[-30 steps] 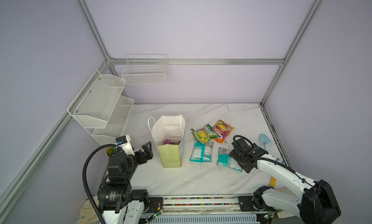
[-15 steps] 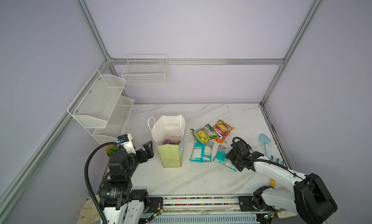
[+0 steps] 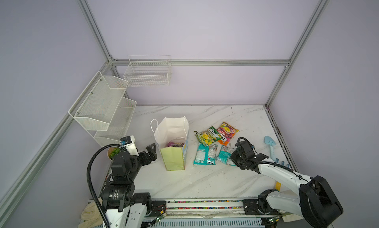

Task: Place the snacks into the paper bag
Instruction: Pick up the snack from the middle-right of the table, then place the snack in the paper bag.

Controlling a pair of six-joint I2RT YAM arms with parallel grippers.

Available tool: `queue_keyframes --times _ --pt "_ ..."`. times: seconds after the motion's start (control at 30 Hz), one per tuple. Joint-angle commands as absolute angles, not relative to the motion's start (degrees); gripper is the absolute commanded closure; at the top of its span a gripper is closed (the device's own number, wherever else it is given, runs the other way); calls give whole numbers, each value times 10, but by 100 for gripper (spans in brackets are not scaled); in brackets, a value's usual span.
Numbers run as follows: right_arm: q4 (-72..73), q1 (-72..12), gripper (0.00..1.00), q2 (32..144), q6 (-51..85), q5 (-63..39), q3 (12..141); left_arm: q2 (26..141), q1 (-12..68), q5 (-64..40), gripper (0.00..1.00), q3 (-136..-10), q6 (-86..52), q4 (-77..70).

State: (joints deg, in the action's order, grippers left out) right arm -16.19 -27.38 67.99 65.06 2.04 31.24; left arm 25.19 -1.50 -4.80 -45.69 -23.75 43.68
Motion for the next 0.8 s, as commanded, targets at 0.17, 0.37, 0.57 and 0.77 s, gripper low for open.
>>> queue_keyframes --times 0.17,0.37,0.57,0.77 --pt "-267 -272 100 614 598 85 404 253 -17 -49 0 -432 -228 406" --pt "-338 -273 100 587 526 141 518 252 -17 -50 0 -431 -230 405" --pt "-352 -281 100 614 447 146 639 248 -17 -52 0 -430 -233 403" --pt "-374 -352 100 700 385 187 813 242 -17 -58 0 -432 -238 403"
